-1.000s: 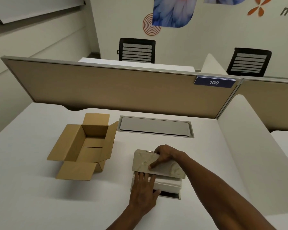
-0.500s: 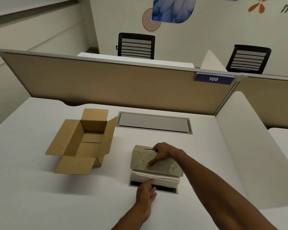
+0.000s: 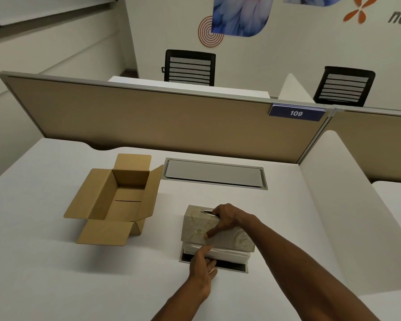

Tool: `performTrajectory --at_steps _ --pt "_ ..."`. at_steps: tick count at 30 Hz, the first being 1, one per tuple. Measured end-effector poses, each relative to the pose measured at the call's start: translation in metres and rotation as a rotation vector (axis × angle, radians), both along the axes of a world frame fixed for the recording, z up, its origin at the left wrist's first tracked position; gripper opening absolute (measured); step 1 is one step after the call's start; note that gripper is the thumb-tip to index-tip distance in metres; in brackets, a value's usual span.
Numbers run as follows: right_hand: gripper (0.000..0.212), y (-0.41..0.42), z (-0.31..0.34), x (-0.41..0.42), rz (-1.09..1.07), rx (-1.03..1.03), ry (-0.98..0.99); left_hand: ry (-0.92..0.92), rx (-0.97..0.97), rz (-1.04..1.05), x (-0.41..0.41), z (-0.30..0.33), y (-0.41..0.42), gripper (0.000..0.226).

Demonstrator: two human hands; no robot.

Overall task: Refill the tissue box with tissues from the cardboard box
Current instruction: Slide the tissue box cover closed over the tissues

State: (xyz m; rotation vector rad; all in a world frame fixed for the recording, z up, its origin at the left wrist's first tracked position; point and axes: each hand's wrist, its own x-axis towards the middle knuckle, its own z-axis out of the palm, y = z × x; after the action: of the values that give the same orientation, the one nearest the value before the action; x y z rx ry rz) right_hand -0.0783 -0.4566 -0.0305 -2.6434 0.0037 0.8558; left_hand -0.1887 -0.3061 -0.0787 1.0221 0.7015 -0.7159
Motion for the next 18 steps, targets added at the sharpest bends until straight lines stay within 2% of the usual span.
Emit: performTrajectory --at_steps 3,6,10,18 --pt "0.072 0.003 -0.003 -0.002 -0.002 -0.003 0.004 -0.009 -0.040 0.022 0.002 -0.001 0.000 0.040" --pt "0.070 0.007 -0.006 -0.004 0.008 -0.028 0.014 -0.009 -0.095 0.021 0.008 0.004 -0.003 0.052" --pt "0.070 0.009 -0.007 -0.006 -0.005 -0.044 0.024 0.019 -0.034 0.004 0.006 0.007 -0.007 0.060" --pt "0.075 0.016 -0.005 -0.015 0.048 -0.126 -0.005 -0.003 -0.072 -0.025 0.002 0.004 -0.001 0.048"
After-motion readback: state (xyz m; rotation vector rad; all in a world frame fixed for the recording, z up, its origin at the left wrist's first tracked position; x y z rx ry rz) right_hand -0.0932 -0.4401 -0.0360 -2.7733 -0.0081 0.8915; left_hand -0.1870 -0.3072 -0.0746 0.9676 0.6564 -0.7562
